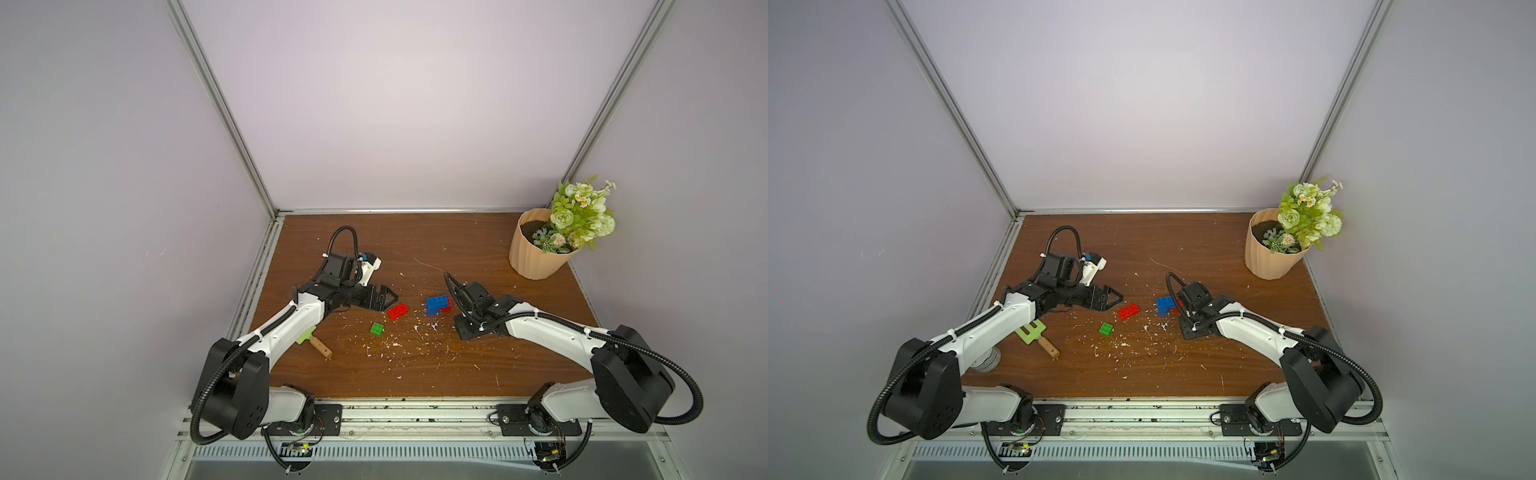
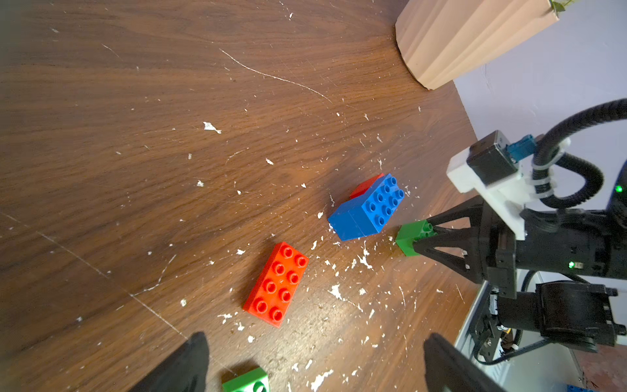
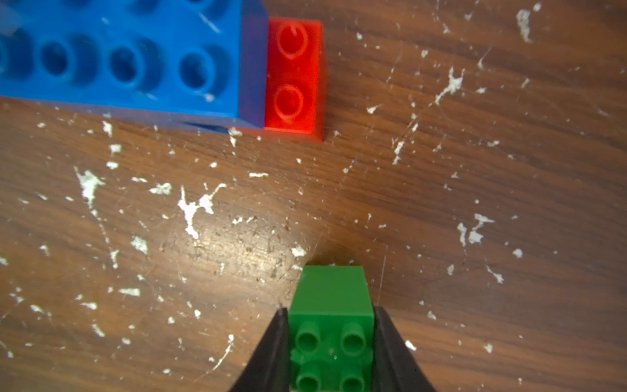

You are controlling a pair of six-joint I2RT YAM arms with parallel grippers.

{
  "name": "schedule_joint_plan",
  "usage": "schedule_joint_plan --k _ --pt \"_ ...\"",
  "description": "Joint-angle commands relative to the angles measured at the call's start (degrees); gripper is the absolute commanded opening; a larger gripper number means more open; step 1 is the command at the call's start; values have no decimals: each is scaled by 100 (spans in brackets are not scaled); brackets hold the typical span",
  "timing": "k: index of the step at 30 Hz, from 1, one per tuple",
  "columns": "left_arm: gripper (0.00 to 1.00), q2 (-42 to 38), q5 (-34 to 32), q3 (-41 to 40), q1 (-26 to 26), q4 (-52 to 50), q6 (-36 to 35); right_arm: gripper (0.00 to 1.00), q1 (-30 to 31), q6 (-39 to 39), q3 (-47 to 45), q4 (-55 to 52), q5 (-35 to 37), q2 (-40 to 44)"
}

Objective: Assemble a giraffe with lego
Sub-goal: Pick up the lego brick from the center of the board, then assemble the lego brick with the lego brick.

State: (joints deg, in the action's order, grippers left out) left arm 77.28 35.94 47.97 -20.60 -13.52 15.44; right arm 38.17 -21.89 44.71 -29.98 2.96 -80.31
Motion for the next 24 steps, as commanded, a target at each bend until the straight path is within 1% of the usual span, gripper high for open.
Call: schedule_joint_plan --k 1,8,13,16,24 --pt "99 12 11 82 -63 -19 -18 24 2 -102 388 -392 200 97" --pt "99 16 28 102 -60 -39 -12 23 39 -414 1387 -1321 208 -5" --pt "99 25 37 117 -58 -63 -15 23 120 -565 2108 -1607 -30 -126" --pt "99 24 31 136 -58 -96 -19 23 154 -678 2482 -1620 -116 -350" --pt "100 91 71 192 -55 -157 -17 21 414 -799 3458 -1742 86 -1211"
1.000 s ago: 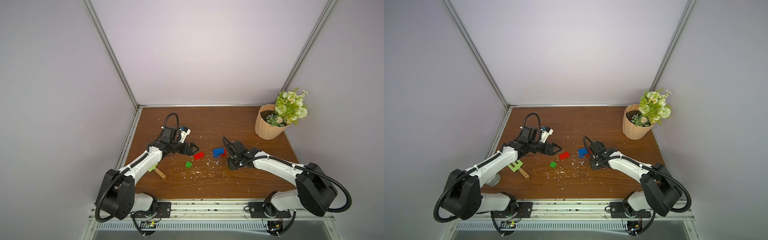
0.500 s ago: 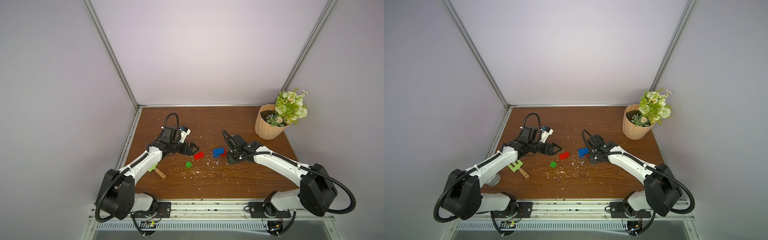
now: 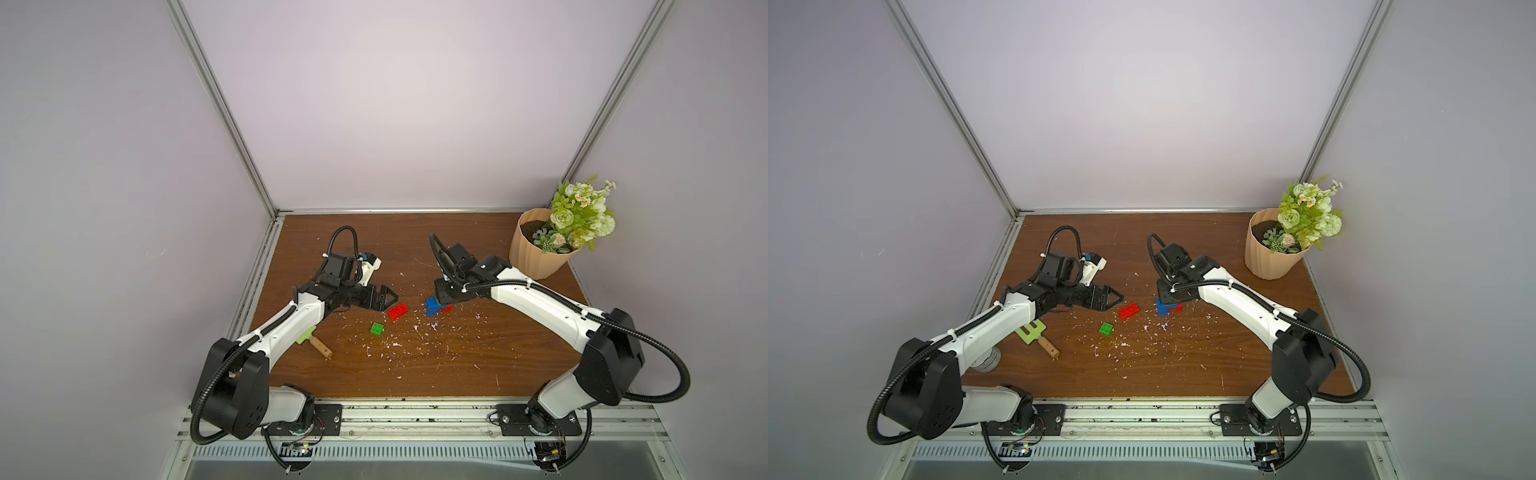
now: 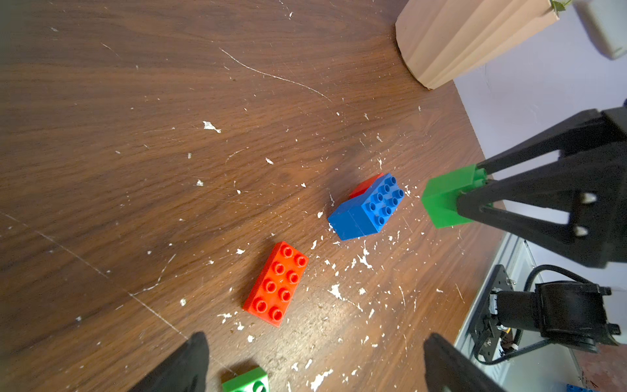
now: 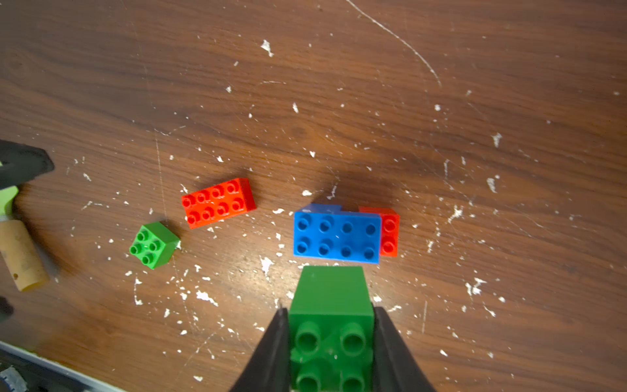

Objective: Assemble a giraffe with lego
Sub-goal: Assemble the lego brick with the lego brick.

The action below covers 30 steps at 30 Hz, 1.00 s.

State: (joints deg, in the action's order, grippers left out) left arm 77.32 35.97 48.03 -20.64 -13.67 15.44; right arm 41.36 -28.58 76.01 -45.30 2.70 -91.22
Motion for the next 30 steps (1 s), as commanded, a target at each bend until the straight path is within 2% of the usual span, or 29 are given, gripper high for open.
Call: schedule_joint_plan --k 1,13,30 --pt "99 99 68 205 -54 -159 -17 21 109 -139 383 -201 117 -200" --pt "100 3 70 155 -54 -118 26 19 302 -276 635 -78 371 -754" --pt "99 -94 44 139 -54 -83 31 18 300 -280 692 -128 630 -984"
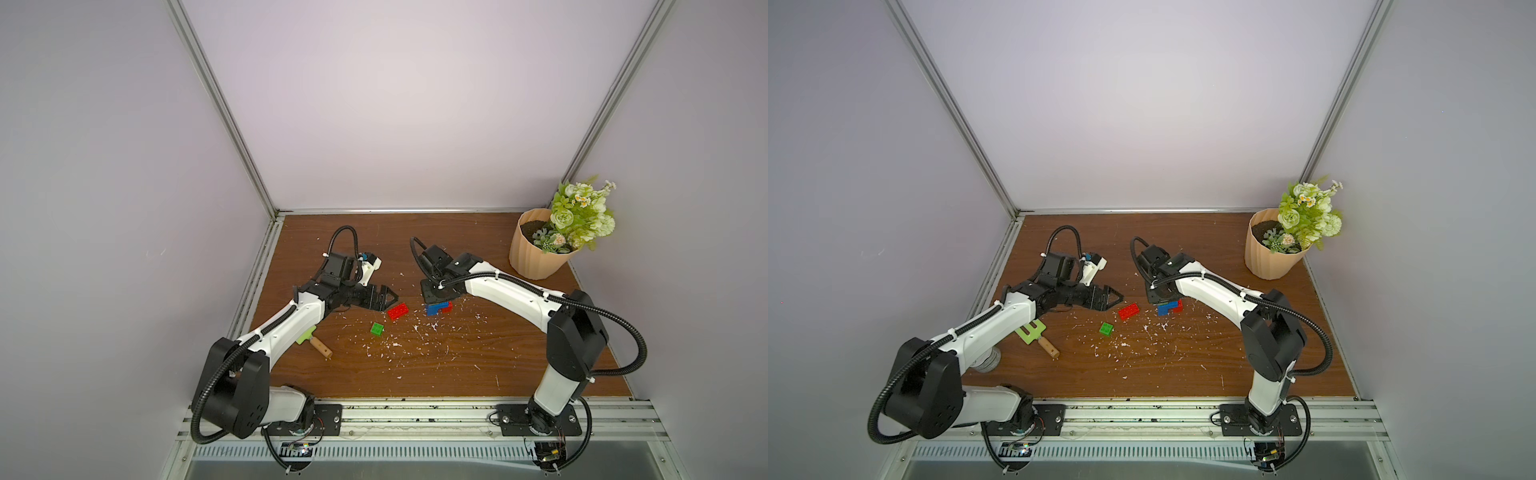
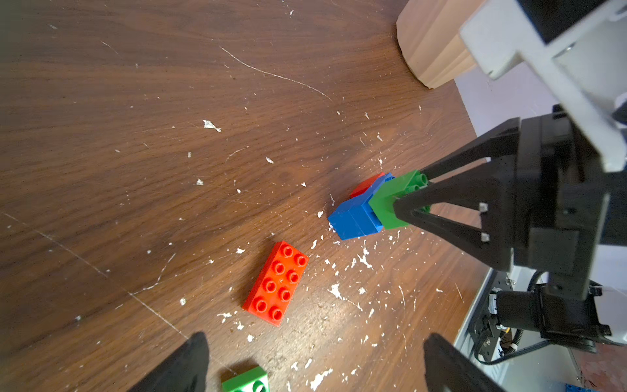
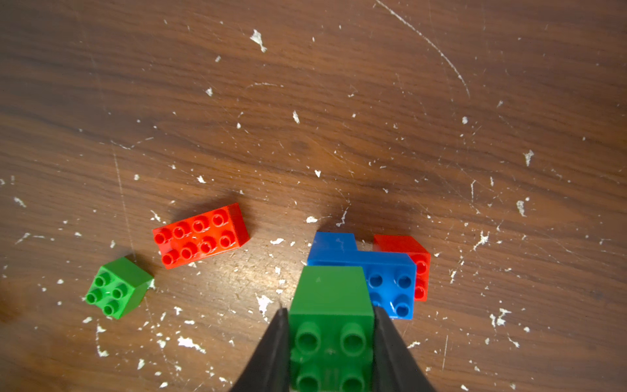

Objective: Assemble a giraffe with lego
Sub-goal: Assemble the lego brick with the lego brick.

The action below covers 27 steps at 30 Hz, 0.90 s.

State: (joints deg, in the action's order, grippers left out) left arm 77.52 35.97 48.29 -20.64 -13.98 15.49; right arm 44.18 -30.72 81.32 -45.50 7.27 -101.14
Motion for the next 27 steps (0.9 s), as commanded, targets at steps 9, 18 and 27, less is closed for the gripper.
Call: schedule_joint_plan --k 9,18,27 --pt "99 -105 36 116 -53 -58 25 18 14 -66 69 -74 157 -19" --pt "100 -114 27 111 -54 -61 16 18 17 -152 -118 -21 11 -46" --pt "99 -129 29 107 -54 -66 16 18 19 -163 -180 -144 -21 -167"
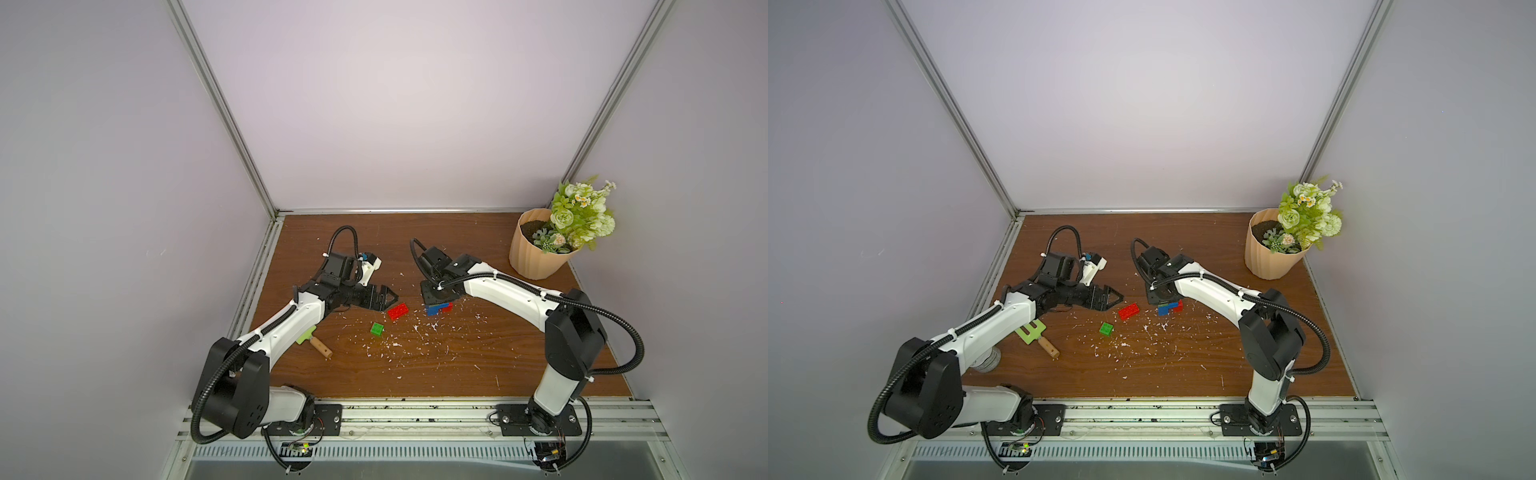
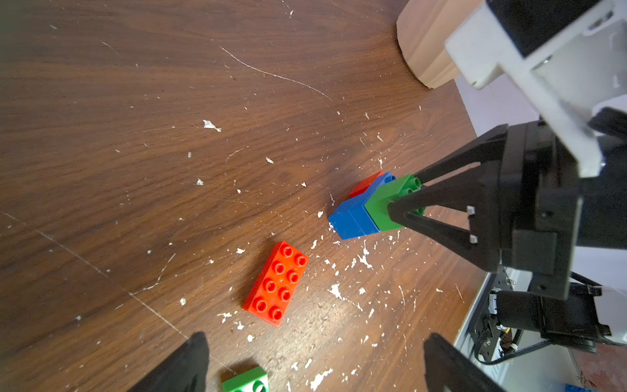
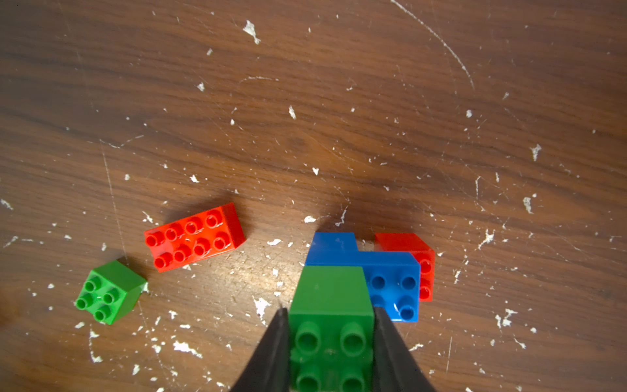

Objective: Assemble a giraffe with lego
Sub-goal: Assemble the lego brick with the lego brick.

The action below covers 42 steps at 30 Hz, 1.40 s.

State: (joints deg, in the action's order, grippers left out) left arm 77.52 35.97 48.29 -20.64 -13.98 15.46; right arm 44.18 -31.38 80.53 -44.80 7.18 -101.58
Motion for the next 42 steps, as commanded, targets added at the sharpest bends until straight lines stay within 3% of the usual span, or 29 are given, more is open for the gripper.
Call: schedule_joint_plan --k 1,21,32,39,42 --pt "99 -126 31 109 -54 -61 18 18 20 -84 -99 -232 -13 -133" --pt "99 -112 13 103 -54 -70 18 18 18 79 -538 -279 -79 -485" --pt "100 -96 38 93 -54 -49 22 19 -11 64 -468 165 -131 -116" --pt "99 -105 65 93 -54 -46 35 25 -7 79 -315 266 -56 12" --pt "99 -113 96 93 -54 -26 42 33 -10 96 -255 322 -10 144"
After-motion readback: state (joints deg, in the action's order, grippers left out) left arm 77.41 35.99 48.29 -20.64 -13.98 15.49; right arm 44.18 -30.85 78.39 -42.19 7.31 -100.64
